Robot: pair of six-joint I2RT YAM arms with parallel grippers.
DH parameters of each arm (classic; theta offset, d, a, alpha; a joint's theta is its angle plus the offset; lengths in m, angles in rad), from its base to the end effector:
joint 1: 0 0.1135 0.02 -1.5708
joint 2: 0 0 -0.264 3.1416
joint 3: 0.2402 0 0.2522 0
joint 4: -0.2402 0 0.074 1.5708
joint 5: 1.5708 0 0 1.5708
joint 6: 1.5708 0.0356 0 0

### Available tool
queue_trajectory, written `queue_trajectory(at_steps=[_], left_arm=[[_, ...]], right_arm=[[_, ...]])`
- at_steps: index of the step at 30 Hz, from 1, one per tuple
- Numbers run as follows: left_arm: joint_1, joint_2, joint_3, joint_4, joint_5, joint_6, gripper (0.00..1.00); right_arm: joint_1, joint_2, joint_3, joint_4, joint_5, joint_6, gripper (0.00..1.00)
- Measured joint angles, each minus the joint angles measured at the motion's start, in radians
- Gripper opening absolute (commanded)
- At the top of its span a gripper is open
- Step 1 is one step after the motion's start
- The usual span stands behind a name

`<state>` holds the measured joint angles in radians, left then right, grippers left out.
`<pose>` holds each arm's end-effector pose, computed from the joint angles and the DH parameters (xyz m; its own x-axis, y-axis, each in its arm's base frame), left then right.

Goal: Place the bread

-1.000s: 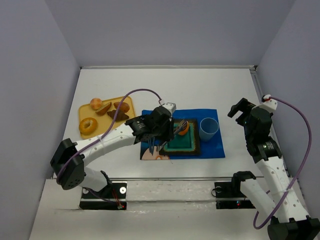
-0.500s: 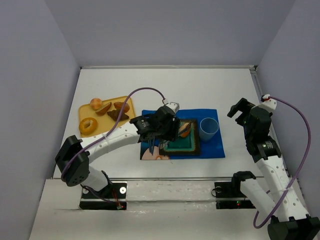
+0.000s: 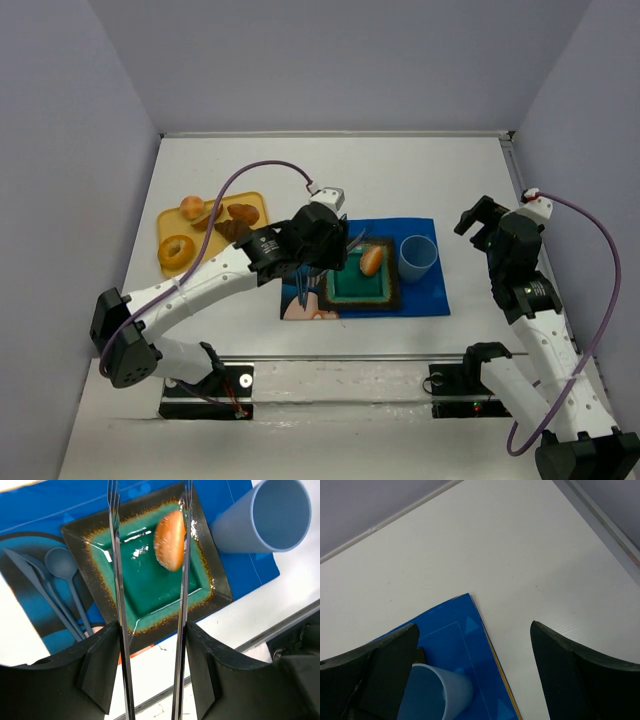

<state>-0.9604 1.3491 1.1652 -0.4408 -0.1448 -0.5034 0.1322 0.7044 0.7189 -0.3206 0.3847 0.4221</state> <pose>0.1775 -0.2448 0.3213 -0.6524 0.0999 -0.7512 0.4898 0.8120 -0.3174 0.1652 0.0085 0.3158 -0.1772 0.3595 -0.9162 0.3345 0.8975 0.2875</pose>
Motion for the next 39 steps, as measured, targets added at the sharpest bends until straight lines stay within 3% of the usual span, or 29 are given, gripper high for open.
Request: queue_trajectory(at_steps=[9,19,26,34,39], left_arm=[[0.076,-0.086,0.013,-0.135,-0.149,-0.117,0.61],[0.439,-0.272,-0.074,-0.322,-0.301,-0.278,0.64],[0.743,-0.294,-0.169,-0.336,-0.295,-0.276,0.62],[0.851,-0.288,-0.171,-0.34,-0.274,-0.234,0.61],[0.871,-0.26,-0.169,-0.314,-0.227,-0.147,0.54]], right_arm=[[0.0,0.011,0.0,0.002,0.0,0.0,0.98],[0.0,0.018,0.0,0.015,0.0,0.0,0.98],[0.0,0.043,0.0,0.015,0.0,0.0,0.98],[0.0,0.082,0.0,0.017,0.0,0.0,0.98],[0.0,0.104,0.0,0.022,0.0,0.0,0.98]])
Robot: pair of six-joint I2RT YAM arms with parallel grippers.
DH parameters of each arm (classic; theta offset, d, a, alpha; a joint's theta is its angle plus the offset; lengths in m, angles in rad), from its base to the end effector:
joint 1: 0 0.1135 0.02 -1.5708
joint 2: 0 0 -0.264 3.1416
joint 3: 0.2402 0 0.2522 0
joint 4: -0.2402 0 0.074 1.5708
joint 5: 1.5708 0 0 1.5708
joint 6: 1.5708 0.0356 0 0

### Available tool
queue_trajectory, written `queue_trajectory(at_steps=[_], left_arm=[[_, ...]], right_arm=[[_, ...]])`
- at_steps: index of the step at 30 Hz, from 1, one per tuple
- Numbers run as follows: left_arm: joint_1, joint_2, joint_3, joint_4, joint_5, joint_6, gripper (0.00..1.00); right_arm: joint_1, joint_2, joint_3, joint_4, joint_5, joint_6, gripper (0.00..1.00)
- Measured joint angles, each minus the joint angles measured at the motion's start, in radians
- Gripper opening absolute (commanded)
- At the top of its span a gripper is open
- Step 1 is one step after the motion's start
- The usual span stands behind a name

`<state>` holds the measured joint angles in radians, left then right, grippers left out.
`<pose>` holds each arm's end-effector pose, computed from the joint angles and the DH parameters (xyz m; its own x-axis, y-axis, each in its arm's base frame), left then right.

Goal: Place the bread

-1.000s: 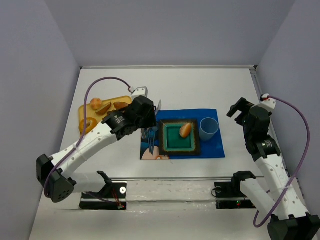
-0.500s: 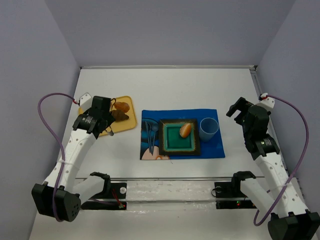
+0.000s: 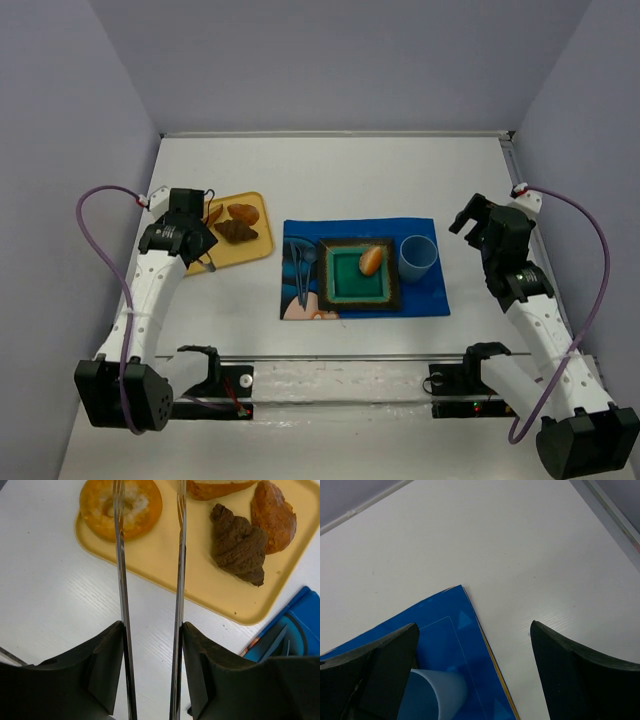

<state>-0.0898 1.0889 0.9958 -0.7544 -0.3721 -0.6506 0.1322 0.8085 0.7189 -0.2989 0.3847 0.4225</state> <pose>0.2183 -0.0067 0.3041 -0.4995 -0.5215 -0.6917 -0.5764 0.7962 -0.1840 0.1862 0.0113 0.3017 -0.2514 0.3500 -0.9024 0.3566 0.9003 0.2498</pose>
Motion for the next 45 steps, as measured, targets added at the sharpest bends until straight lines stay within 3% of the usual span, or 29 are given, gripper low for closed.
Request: queue_trajectory(at_steps=[7,33,41,44,45], left_arm=[[0.0,0.123,0.005,0.004,0.061,0.092,0.55],[0.0,0.245,0.067,-0.11,0.009,0.184,0.57],[-0.01,0.28,0.067,-0.121,0.006,0.191,0.47],[-0.022,0.306,0.067,-0.127,0.003,0.189,0.35],[-0.024,0.314,0.067,-0.129,0.001,0.19,0.25]], right_arm=[[0.0,0.017,0.0,0.008,-0.005,0.0,0.98],[0.0,0.031,0.0,0.022,0.003,0.0,0.97],[0.0,0.027,0.0,0.022,0.005,0.001,0.97],[0.0,0.018,0.0,0.022,0.011,0.001,0.97],[0.0,0.014,0.0,0.022,0.014,0.002,0.97]])
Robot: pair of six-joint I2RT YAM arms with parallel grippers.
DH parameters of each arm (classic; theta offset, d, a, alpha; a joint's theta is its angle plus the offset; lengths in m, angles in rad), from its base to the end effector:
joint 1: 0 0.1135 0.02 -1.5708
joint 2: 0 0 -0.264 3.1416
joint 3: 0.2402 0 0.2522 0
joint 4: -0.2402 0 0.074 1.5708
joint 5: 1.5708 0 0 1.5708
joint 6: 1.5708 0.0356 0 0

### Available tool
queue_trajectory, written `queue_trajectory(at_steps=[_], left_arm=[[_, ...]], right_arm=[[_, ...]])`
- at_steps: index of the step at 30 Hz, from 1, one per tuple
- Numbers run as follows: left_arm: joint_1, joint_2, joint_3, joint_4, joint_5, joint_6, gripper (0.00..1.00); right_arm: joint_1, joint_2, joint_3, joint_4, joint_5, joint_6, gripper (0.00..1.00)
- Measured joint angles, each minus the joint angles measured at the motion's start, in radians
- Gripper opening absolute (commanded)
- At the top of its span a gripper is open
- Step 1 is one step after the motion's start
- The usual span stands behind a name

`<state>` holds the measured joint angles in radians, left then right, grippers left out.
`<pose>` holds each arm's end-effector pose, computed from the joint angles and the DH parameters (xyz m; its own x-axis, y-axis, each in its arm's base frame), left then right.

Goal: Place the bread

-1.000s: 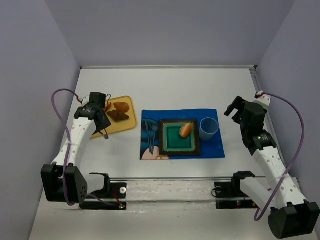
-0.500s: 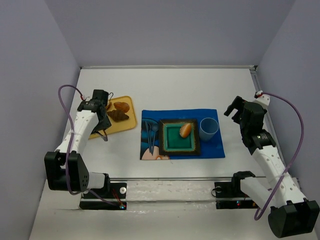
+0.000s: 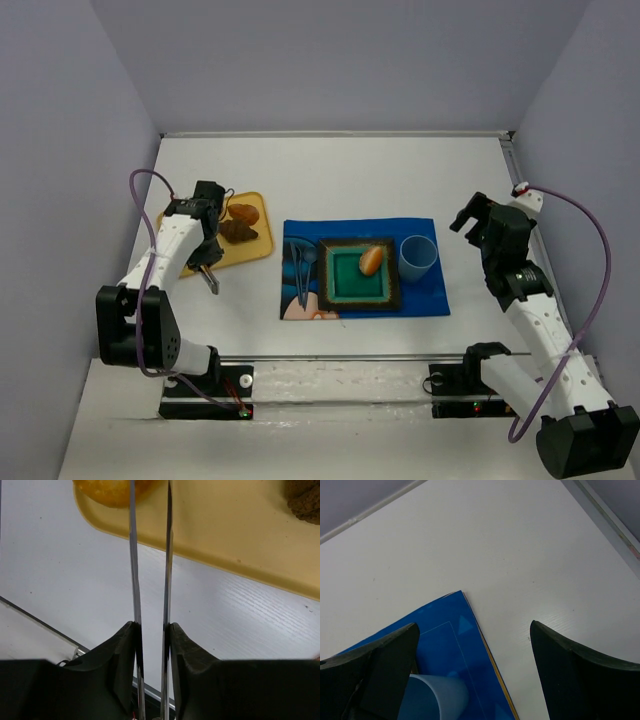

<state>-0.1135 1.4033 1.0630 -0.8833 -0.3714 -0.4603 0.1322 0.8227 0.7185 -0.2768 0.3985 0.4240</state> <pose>0.2632 -0.0170 0.2478 -0.8294 -0.3221 -0.4564 -0.4304 0.8893 0.1546 0.1896 0.0113 0.3015 -0.2390 0.3507 -0.9055 0.3664 0.8961 0.2504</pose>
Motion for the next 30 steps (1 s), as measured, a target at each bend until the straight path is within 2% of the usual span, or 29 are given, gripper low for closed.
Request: queue_trajectory(at_steps=[2,3,4,12,22,25,30], left_arm=[[-0.007,0.01,0.0,-0.003,-0.003,-0.001,0.17],[-0.011,0.012,0.002,-0.007,-0.003,-0.002,0.07],[-0.014,0.013,0.004,-0.01,-0.006,-0.002,0.06],[-0.039,-0.006,0.081,-0.037,-0.021,-0.021,0.06],[-0.082,-0.237,0.201,-0.002,0.068,-0.021,0.06],[-0.17,-0.271,0.205,0.034,0.111,-0.018,0.06],[-0.462,-0.249,0.223,0.099,0.229,-0.018,0.06]], right_arm=[[0.0,-0.006,0.0,0.0,0.006,0.002,0.97],[0.0,-0.007,0.0,0.0,0.01,0.003,0.97],[0.0,-0.007,0.0,0.0,0.011,0.003,0.97],[0.0,-0.006,-0.001,0.0,0.013,0.003,0.97],[0.0,-0.027,-0.013,0.001,0.013,0.003,0.97],[0.0,-0.027,-0.014,0.001,0.014,0.003,0.97],[0.0,-0.034,-0.015,0.001,0.014,0.003,0.97]])
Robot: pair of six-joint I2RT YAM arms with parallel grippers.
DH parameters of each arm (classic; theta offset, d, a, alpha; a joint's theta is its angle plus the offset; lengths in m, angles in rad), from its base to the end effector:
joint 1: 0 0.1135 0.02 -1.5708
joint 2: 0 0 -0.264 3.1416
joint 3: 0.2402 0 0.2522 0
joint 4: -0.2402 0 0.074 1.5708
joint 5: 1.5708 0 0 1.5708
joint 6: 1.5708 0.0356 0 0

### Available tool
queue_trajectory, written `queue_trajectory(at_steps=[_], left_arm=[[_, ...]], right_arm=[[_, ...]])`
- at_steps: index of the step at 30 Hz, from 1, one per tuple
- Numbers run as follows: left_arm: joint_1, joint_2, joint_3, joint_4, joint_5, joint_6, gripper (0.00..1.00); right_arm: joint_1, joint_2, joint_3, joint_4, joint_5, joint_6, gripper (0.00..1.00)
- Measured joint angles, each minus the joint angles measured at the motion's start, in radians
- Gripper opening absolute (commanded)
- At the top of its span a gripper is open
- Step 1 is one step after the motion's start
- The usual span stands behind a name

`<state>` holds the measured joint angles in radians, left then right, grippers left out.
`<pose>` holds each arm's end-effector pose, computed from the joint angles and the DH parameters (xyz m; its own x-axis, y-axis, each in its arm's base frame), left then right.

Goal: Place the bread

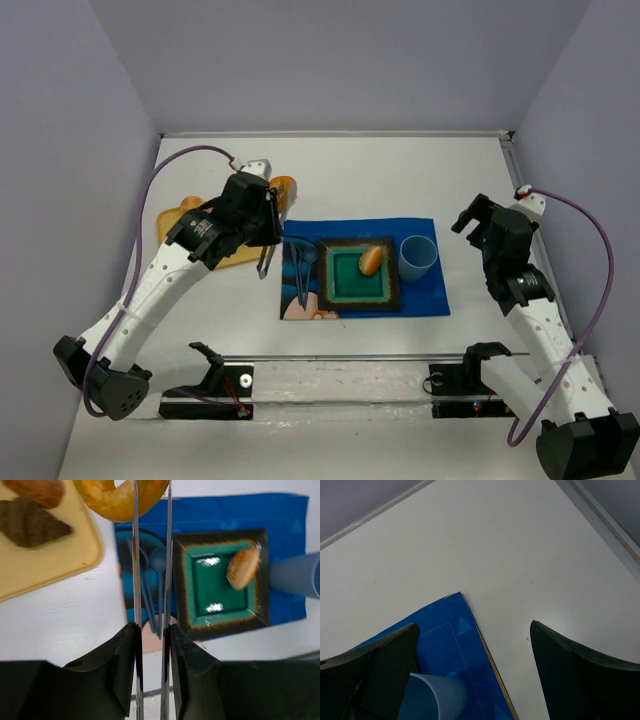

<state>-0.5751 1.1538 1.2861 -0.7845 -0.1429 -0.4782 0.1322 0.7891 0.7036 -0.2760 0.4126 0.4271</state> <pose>0.1998 -0.1235 0.3804 -0.6562 -0.1174 -0.7454 0.1593 0.9440 -0.2890 0.1832 0.0100 0.3020 -0.2151 0.3542 -0.9101 0.3737 0.8908 0.2584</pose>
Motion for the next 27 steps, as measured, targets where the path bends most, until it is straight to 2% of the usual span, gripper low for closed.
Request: queue_trajectory(at_steps=[2,5,14,18,19,21,22,27], left_arm=[[-0.085,0.016,0.004,0.011,0.018,-0.002,0.06],[-0.156,0.029,0.004,0.005,0.019,-0.006,0.06],[-0.346,0.121,-0.037,0.041,0.103,-0.017,0.06],[-0.383,0.156,-0.09,0.054,0.145,-0.017,0.06],[-0.385,0.16,-0.098,0.055,0.154,-0.017,0.12],[-0.388,0.166,-0.103,0.054,0.167,-0.017,0.18],[-0.389,0.169,-0.103,0.056,0.17,-0.017,0.29],[-0.396,0.188,-0.103,0.06,0.177,-0.017,0.45]], right_arm=[[0.0,-0.006,0.0,0.0,0.0,0.0,0.97],[0.0,-0.013,0.0,0.0,0.006,0.0,0.97],[0.0,-0.024,0.0,0.0,0.011,-0.001,0.97],[0.0,-0.035,0.0,0.0,0.011,0.0,0.97],[0.0,-0.037,0.0,0.0,0.011,0.0,0.97],[0.0,-0.05,0.0,0.0,0.011,0.0,0.97],[0.0,-0.054,0.0,0.0,0.012,0.0,0.97],[0.0,-0.061,0.0,0.0,0.015,0.0,0.97]])
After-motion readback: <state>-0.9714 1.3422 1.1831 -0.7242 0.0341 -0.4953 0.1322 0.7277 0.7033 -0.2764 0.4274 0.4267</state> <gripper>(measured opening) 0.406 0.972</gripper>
